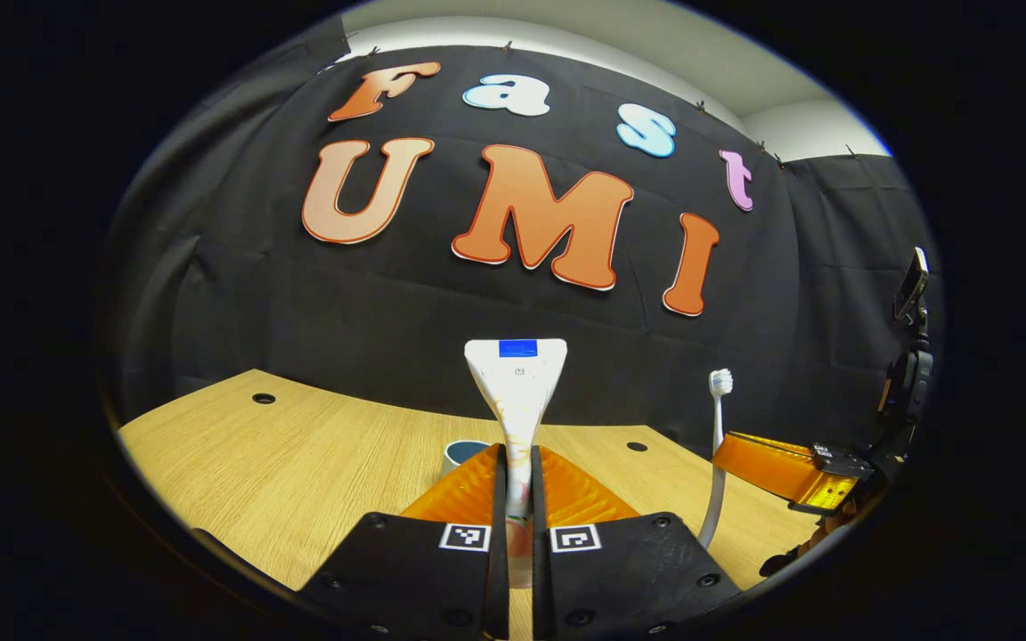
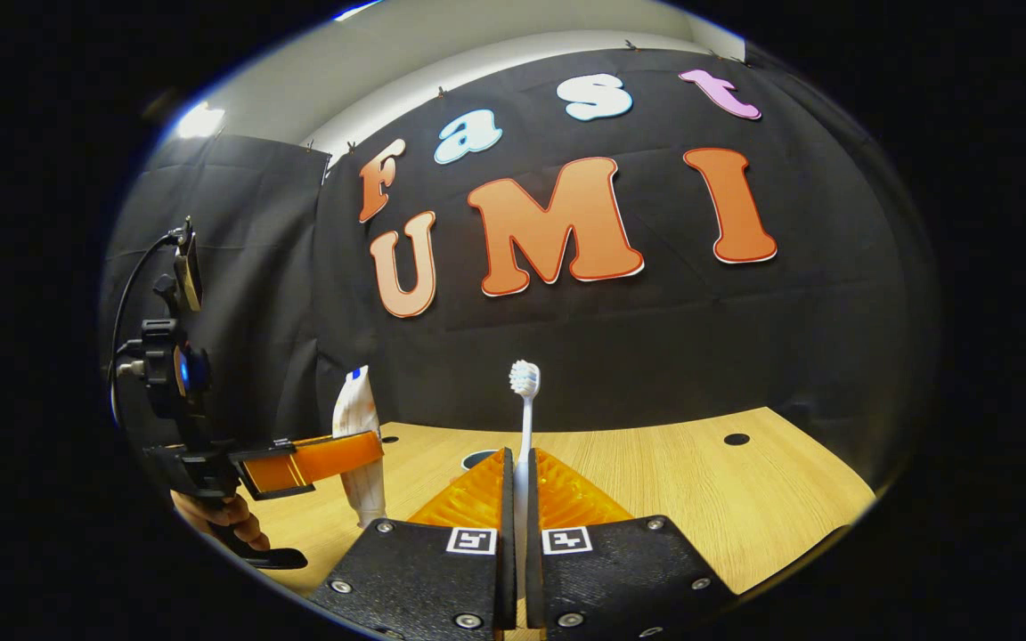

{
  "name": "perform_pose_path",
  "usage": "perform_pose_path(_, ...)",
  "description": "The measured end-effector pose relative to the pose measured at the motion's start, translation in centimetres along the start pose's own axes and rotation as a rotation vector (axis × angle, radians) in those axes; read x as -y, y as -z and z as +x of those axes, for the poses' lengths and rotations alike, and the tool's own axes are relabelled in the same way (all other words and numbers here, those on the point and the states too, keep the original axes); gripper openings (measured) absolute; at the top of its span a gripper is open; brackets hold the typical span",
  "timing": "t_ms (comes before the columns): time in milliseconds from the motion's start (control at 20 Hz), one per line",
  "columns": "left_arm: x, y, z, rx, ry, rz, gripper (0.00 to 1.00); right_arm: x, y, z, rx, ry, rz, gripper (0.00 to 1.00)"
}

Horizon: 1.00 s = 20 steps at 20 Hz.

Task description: Put the toothbrush and toothpaste on the desktop into the cup, then pick up the cup and place it on the coaster on the desktop.

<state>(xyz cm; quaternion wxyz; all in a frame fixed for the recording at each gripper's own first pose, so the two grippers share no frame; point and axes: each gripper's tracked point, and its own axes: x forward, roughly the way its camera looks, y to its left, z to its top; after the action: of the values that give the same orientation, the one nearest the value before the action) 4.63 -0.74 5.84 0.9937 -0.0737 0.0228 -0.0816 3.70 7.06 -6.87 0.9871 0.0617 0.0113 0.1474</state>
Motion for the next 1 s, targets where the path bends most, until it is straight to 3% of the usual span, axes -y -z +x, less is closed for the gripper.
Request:
perform_pose_path(600,-0.7,1.6,1.5,-0.016,0.003,-0.038,0.1,1.0,1.9,0.9,-0.041,0.036,0.005,0.04)
perform_pose_path(1000,-1.4,-2.0,7.1,0.102,-0.033,-0.021,0.1,1.9,1.9,0.1,-0.04,0.045,0.012,0.04)
